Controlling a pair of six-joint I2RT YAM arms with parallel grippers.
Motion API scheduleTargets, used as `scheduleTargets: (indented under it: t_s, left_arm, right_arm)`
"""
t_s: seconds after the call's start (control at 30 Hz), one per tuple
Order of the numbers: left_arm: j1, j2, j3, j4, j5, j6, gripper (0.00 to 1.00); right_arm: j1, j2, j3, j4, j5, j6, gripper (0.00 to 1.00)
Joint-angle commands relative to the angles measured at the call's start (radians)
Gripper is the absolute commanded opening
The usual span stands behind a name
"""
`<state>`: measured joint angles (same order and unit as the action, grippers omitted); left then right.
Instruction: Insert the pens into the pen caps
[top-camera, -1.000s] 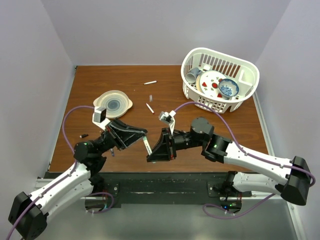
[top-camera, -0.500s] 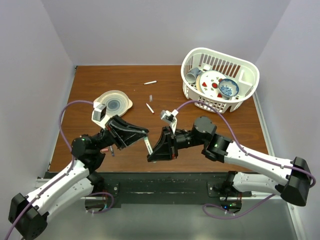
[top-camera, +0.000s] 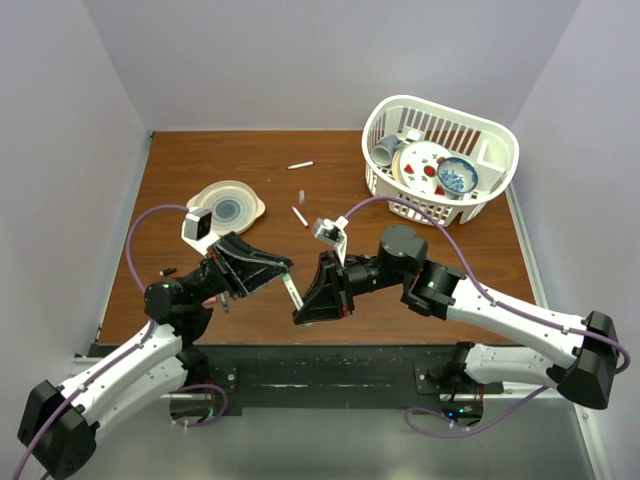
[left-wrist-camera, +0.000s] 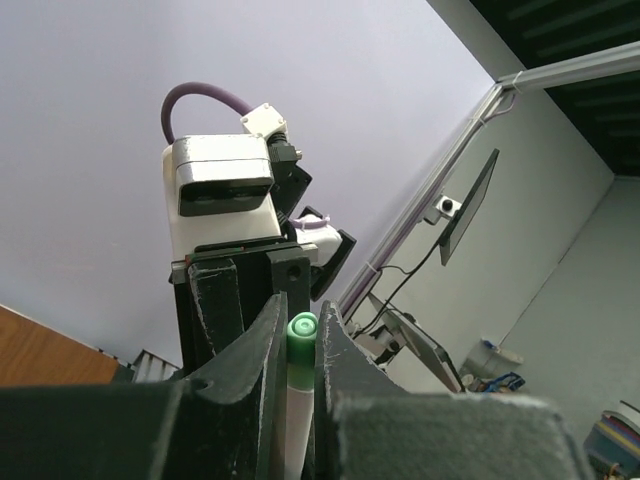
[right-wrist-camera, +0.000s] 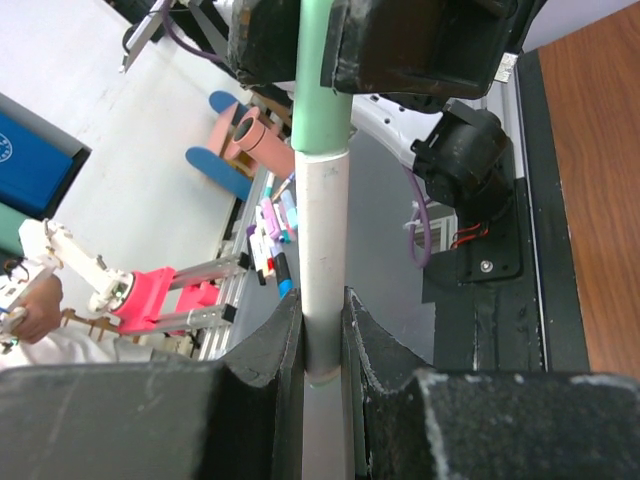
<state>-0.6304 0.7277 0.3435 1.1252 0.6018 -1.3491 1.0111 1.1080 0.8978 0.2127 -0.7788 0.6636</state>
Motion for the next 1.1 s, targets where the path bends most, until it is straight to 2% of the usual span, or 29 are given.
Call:
scheduleTargets:
  t_s: [0.0,0.13,0.37,0.6,0.7,0.87,0.97,1.07]
  left_arm:
    - [-0.051,0.004,-0.032,-0.223,0.421,0.047,0.00]
    - [-0.058,-0.017,-0.034,-0.324,0.409,0.102,0.00]
    - [-0.068,-0.017,-0.106,-0.212,0.454,0.041,0.00]
    - [-0.106,-0.008,-0.129,-0.255,0.443,0.103,0.00]
    - [-0.109,-0.008,-0.130,-0.330,0.443,0.160,0.00]
    - [-0.114,-0.011,-0.175,-0.311,0.440,0.145,0.00]
    - [-0.117,-0.016,-0.161,-0.378,0.454,0.185,0.00]
    - [-0.138,0.007,-0.143,-0.364,0.444,0.191,0.00]
  right_arm:
    - [-0.089,0.004,0.197,0.312,0.283,-0.021,0.00]
    - [-0.111,0.039,0.266,0.277,0.274,0.001,0.00]
    - [-0.166,0.064,0.306,0.290,0.243,0.025,0.00]
    - [-0.187,0.136,0.368,0.300,0.211,0.042,0.00]
    - [-0.193,0.145,0.374,0.310,0.225,0.041,0.00]
    - [-0.224,0.171,0.429,0.291,0.216,0.042,0.00]
    - [-0.253,0.187,0.460,0.277,0.202,0.047,0.00]
    - [-0.270,0.200,0.487,0.268,0.187,0.045,0.00]
